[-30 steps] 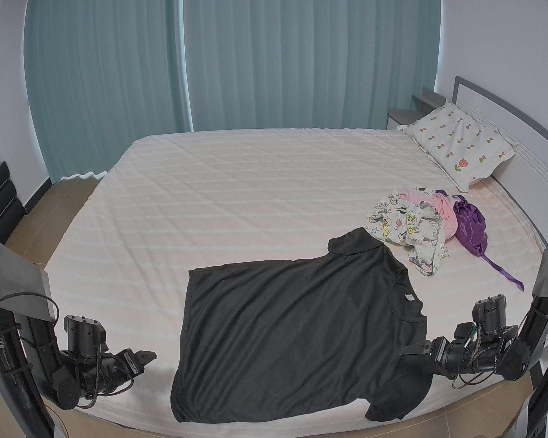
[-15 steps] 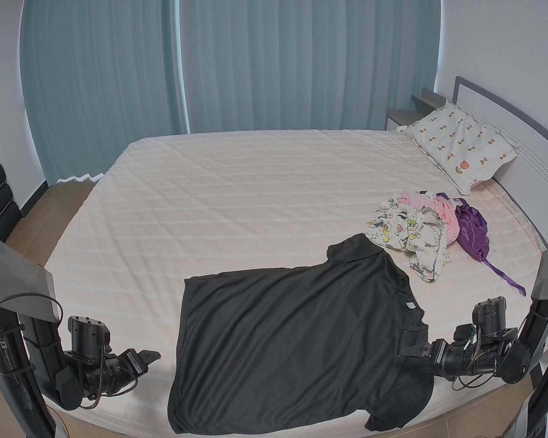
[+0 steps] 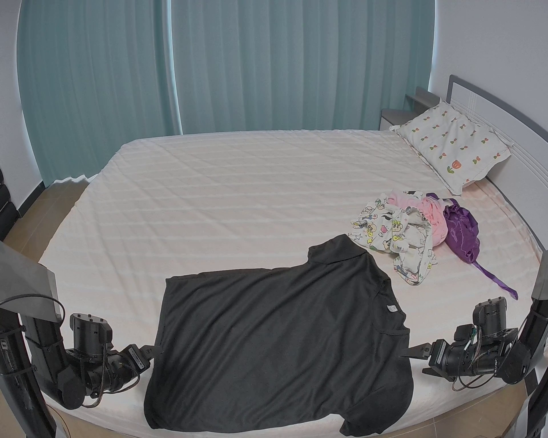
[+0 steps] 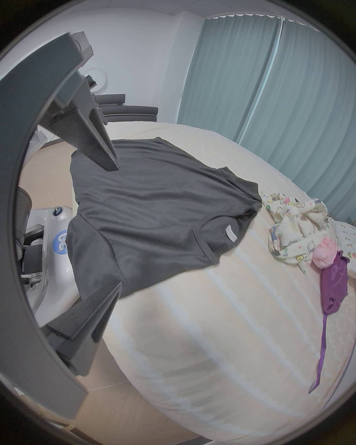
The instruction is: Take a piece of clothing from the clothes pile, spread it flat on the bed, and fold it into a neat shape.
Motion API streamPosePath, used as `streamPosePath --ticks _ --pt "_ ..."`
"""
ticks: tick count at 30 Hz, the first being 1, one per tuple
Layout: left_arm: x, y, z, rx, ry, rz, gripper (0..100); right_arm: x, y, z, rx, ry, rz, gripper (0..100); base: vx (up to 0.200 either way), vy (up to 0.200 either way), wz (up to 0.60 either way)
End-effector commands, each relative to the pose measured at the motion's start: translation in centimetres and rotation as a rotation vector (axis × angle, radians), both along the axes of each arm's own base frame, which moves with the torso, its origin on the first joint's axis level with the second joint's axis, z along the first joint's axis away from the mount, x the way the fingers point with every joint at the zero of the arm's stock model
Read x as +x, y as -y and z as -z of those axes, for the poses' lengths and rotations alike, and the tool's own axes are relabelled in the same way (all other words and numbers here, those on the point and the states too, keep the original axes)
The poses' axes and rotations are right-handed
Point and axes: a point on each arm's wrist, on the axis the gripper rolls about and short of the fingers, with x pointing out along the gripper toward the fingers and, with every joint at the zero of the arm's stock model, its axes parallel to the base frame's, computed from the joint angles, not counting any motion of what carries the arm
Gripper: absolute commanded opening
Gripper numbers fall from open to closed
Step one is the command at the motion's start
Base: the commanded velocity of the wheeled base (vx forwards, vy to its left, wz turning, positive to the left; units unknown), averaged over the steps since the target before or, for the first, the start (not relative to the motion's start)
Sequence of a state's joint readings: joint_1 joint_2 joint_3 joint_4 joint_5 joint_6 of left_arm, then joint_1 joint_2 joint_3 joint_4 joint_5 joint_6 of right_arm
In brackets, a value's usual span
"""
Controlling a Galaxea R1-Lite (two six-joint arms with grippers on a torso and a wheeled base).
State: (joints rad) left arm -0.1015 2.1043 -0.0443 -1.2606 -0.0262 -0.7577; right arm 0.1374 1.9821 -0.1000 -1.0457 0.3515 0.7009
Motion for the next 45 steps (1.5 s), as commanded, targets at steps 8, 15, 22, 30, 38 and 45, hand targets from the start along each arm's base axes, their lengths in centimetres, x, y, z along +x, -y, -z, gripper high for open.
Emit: streamPosePath --ticks 8,15,22,30,38,45 --pt "0.3 -0.2 -0.1 -0.015 0.017 -0.021 100 -0.1 0.0 0.1 0.000 -0.004 -0.003 100 0.125 0.000 0.00" --pt "0.8 -0.2 -0.2 -0.016 0.034 -0.024 100 -0.5 -0.3 0.1 0.001 0.006 -0.016 100 0.143 0.000 0.00" --pt "2.8 -0.2 -0.2 -0.011 0.088 -0.053 100 -0.5 -0.3 0.0 0.003 0.022 -0.016 100 0.000 0.000 0.00" --pt "8.4 -0.6 0.1 0.025 0.204 -0.117 100 -0.6 -0.2 0.1 0.003 0.019 -0.016 100 0.000 0.000 0.00" --pt "16.1 -0.4 1.2 0.074 0.195 -0.154 100 -0.6 -0.2 0.1 0.003 0.019 -0.016 100 0.000 0.000 0.00" --pt "20.8 -0.2 3.5 0.133 0.210 -0.132 100 -0.7 -0.5 0.2 -0.001 0.013 -0.025 100 0.000 0.000 0.00"
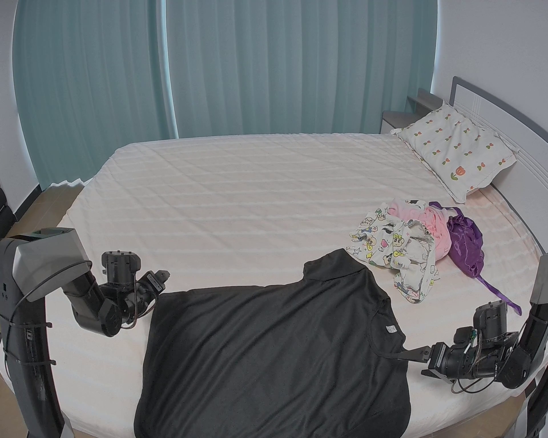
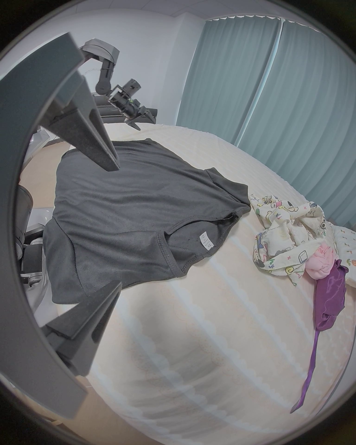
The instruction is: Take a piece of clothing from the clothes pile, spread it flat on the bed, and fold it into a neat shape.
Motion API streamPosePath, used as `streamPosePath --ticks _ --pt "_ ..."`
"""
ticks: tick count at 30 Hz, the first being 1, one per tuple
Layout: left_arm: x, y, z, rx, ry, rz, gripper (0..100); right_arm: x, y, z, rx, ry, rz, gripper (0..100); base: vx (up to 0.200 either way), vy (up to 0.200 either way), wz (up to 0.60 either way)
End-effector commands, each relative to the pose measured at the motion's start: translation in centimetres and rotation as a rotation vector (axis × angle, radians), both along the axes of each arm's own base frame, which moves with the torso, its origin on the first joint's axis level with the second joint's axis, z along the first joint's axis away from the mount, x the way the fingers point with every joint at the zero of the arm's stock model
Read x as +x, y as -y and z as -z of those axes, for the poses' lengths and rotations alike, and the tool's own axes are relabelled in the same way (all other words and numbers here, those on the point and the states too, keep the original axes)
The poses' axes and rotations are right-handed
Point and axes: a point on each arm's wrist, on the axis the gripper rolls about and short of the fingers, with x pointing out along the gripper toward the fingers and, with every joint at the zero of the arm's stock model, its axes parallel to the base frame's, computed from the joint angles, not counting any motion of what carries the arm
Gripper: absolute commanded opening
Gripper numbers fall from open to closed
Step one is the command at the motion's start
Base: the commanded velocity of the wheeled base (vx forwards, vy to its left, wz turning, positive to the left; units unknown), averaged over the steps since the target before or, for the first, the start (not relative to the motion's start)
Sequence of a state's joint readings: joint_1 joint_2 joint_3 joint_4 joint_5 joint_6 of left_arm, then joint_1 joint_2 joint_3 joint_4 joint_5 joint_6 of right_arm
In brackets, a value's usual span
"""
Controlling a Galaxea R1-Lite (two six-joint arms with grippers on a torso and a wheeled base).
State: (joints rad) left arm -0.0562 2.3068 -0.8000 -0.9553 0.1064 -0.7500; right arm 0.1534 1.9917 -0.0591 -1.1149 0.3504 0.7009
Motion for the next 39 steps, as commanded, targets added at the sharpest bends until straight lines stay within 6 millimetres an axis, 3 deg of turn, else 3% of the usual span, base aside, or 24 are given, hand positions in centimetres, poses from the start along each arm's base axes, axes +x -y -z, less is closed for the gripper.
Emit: streamPosePath --ticks 1,16,17,24,34,39 --pt "4.4 0.1 4.3 0.081 -0.048 0.003 100 -0.1 -0.2 0.1 -0.004 -0.006 -0.010 100 0.000 0.000 0.00" --pt "5.0 0.1 4.9 0.121 -0.048 0.003 100 -0.1 -0.2 0.1 -0.004 -0.006 -0.010 100 0.000 0.000 0.00" --pt "5.0 0.2 4.9 0.121 -0.049 0.005 0 -0.1 -0.2 0.1 -0.004 -0.006 -0.008 100 0.000 0.000 0.00" --pt "5.2 0.0 5.1 0.121 -0.046 -0.001 0 0.0 -0.2 0.2 -0.004 -0.007 -0.008 100 0.000 0.000 0.00" --pt "7.0 -3.0 3.5 0.124 0.031 -0.078 0 0.0 -0.2 0.3 -0.003 -0.010 -0.008 100 0.000 0.000 0.00" --pt "7.0 -3.3 3.6 0.124 0.028 -0.085 0 0.0 -0.1 0.3 -0.004 -0.013 -0.006 100 0.000 0.000 0.00"
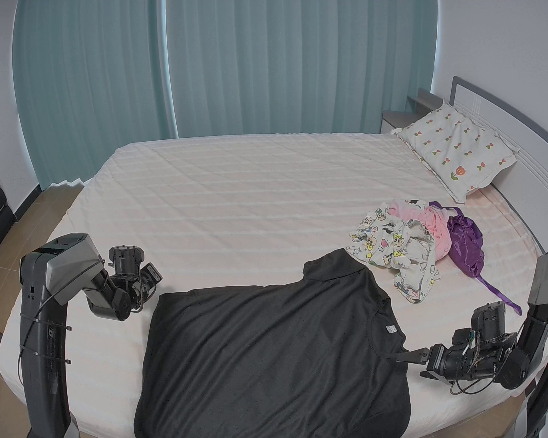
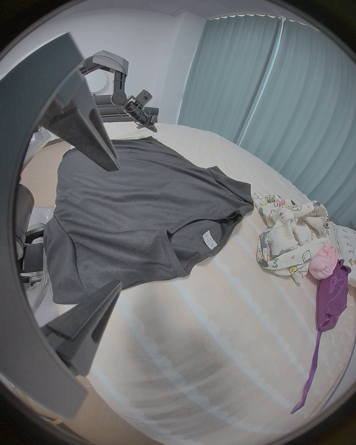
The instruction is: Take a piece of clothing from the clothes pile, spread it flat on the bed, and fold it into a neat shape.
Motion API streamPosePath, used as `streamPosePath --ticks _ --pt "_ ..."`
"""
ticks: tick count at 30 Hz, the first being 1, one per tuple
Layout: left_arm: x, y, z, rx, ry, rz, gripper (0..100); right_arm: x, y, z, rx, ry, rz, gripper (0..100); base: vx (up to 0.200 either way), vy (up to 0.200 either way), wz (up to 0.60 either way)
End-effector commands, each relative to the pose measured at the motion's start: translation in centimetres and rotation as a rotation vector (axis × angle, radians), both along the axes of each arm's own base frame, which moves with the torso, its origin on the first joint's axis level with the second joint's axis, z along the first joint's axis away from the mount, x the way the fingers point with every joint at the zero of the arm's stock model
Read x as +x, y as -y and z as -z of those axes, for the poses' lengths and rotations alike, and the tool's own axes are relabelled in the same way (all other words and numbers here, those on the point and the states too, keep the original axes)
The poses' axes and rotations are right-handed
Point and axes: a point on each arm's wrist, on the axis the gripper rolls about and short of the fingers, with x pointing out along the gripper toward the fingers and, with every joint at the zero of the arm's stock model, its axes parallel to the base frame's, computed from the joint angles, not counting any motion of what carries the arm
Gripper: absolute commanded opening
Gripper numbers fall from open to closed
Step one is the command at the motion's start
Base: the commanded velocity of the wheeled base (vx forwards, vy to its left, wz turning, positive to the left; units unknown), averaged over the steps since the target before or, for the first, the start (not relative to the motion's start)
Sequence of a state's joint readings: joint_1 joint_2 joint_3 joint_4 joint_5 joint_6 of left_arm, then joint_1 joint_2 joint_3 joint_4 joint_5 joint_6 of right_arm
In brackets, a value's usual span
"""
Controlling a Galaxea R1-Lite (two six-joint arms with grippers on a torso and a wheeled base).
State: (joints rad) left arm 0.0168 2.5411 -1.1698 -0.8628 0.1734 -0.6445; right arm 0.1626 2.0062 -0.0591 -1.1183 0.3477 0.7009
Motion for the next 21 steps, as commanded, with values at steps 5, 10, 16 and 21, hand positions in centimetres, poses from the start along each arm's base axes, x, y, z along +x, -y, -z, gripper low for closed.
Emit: streamPosePath --ticks 5,10,16,21 --pt "-1.4 0.1 0.0 -0.008 -0.037 0.013 100 0.0 0.0 0.1 0.000 -0.004 0.001 100 0.000 0.000 0.00" --pt "-1.7 0.3 -0.2 -0.030 -0.038 0.050 100 0.0 0.0 0.3 -0.002 -0.010 0.000 100 0.000 0.000 0.00" --pt "-2.5 1.2 0.6 -0.072 -0.083 0.133 100 0.1 0.0 0.2 -0.002 -0.002 0.001 100 0.000 0.000 0.00" --pt "-2.9 2.4 1.2 -0.070 -0.106 0.166 100 0.1 0.0 0.2 -0.002 -0.002 0.001 100 0.000 0.000 0.00"
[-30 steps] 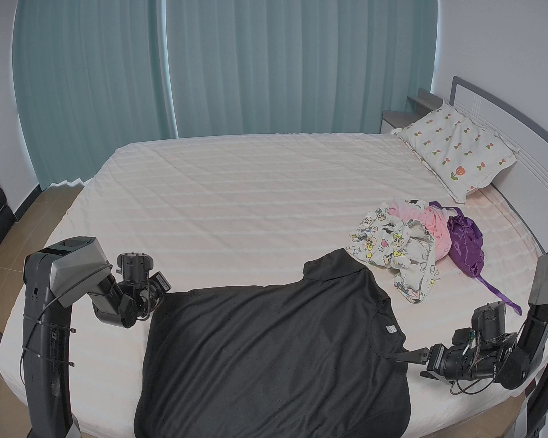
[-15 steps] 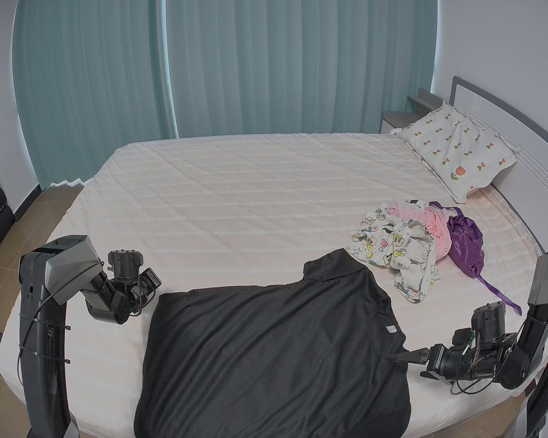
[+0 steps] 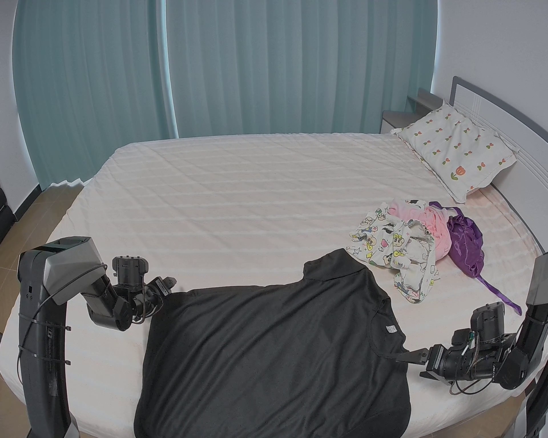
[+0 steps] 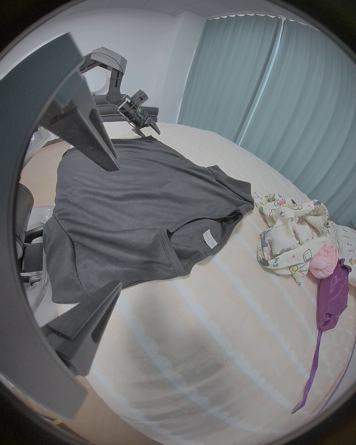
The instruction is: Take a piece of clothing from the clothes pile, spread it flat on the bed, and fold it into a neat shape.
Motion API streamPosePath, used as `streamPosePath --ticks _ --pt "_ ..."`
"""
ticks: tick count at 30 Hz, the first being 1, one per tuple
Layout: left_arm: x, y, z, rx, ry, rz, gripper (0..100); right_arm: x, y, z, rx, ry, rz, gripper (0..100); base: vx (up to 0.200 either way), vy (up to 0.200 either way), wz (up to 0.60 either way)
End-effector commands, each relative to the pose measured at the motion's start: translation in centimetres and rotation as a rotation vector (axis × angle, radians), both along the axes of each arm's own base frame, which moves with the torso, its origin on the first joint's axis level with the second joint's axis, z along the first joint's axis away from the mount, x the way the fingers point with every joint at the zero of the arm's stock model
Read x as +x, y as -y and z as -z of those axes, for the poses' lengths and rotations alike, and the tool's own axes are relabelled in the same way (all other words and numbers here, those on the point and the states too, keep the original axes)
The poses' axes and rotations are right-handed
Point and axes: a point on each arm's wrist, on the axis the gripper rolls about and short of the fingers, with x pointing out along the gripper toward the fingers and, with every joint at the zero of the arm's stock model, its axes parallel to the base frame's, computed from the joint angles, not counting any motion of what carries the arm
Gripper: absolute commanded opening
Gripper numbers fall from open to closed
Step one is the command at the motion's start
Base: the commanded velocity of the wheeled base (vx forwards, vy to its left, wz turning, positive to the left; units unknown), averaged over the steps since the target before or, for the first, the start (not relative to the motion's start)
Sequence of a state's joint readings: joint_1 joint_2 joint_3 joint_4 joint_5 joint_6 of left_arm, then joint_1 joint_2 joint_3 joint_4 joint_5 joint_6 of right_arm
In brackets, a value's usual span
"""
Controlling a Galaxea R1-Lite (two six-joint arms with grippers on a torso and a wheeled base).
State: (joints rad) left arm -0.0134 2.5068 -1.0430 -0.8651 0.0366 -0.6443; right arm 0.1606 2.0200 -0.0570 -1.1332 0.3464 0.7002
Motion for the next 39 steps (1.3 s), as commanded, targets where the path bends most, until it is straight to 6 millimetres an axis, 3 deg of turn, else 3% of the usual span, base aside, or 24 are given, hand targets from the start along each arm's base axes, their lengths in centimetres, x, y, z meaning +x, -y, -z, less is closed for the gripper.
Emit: streamPosePath --ticks 1,4,5,23,39 --pt "-0.5 1.0 0.4 0.001 -0.020 0.027 100 0.0 0.0 0.1 -0.001 -0.004 -0.001 100 0.000 0.000 0.00" --pt "-0.8 1.5 0.6 0.003 -0.030 0.040 100 0.1 0.0 0.2 -0.001 -0.006 -0.001 100 0.000 0.000 0.00" --pt "-0.8 1.7 0.6 0.010 -0.030 0.048 0 0.1 0.0 0.3 -0.002 -0.010 -0.001 100 0.000 0.000 0.00" --pt "2.0 -1.8 -1.8 0.081 0.099 -0.119 0 0.0 0.0 0.3 -0.002 -0.010 -0.003 100 0.000 0.000 0.00" --pt "3.8 -2.9 -0.9 0.082 0.130 -0.143 0 0.1 0.0 0.3 -0.003 -0.009 0.001 100 0.000 0.000 0.00"
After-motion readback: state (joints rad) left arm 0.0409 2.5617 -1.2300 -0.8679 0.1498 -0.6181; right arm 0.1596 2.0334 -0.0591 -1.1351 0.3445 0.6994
